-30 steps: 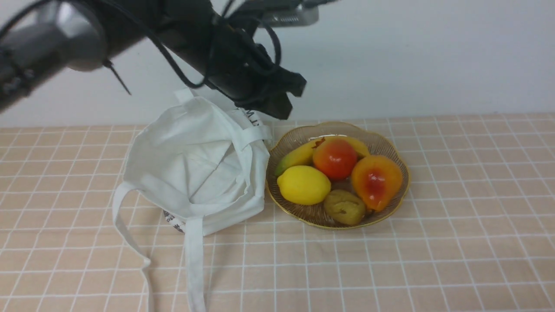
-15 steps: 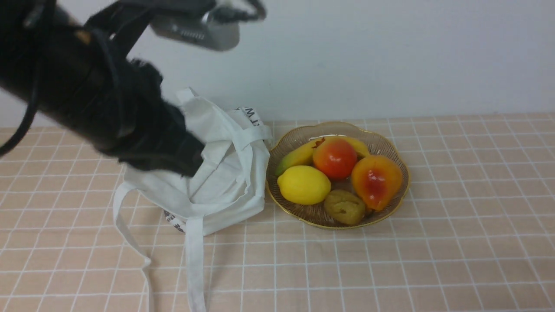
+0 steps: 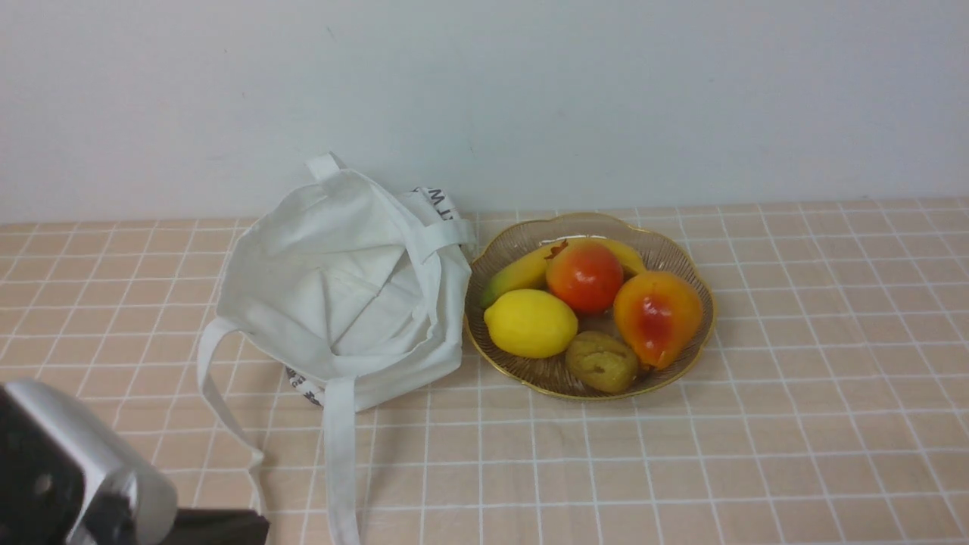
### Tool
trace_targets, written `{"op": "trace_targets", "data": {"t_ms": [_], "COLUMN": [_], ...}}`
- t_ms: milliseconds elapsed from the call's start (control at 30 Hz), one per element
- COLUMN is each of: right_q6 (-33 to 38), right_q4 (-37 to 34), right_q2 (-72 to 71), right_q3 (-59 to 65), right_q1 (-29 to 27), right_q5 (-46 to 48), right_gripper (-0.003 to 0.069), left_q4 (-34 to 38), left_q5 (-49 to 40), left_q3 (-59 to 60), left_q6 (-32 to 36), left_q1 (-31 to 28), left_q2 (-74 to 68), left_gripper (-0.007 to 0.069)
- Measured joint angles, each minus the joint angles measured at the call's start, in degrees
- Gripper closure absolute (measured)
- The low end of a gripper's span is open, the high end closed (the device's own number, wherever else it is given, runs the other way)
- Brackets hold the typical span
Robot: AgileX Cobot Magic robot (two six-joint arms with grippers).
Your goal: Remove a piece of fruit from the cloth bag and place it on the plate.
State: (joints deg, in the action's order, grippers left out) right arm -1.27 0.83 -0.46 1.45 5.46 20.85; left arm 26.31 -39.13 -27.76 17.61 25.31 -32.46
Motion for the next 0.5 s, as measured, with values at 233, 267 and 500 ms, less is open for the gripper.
{"op": "trace_targets", "data": {"t_ms": [233,267,500], "right_q6": [0.0,0.0,0.0], "right_q4": [0.0,0.0,0.0], "right_q2": [0.0,0.0,0.0], "right_q3": [0.0,0.0,0.0], "right_q1": [0.0,0.0,0.0], "right_q5": [0.0,0.0,0.0], "right_gripper": [0.0674,0.0674,0.0674], "left_q4": [-3.0,-3.16,-4.96], "left_q5": [0.51,0.56,3.79], "left_q3": [5.33,5.33,5.82], "left_q6": [0.0,0.0,0.0], "left_q1": [0.0,0.0,0.0], "left_q2": [6.5,6.57,6.61], "left_gripper": [0.0632,0.0632,0.0632]}}
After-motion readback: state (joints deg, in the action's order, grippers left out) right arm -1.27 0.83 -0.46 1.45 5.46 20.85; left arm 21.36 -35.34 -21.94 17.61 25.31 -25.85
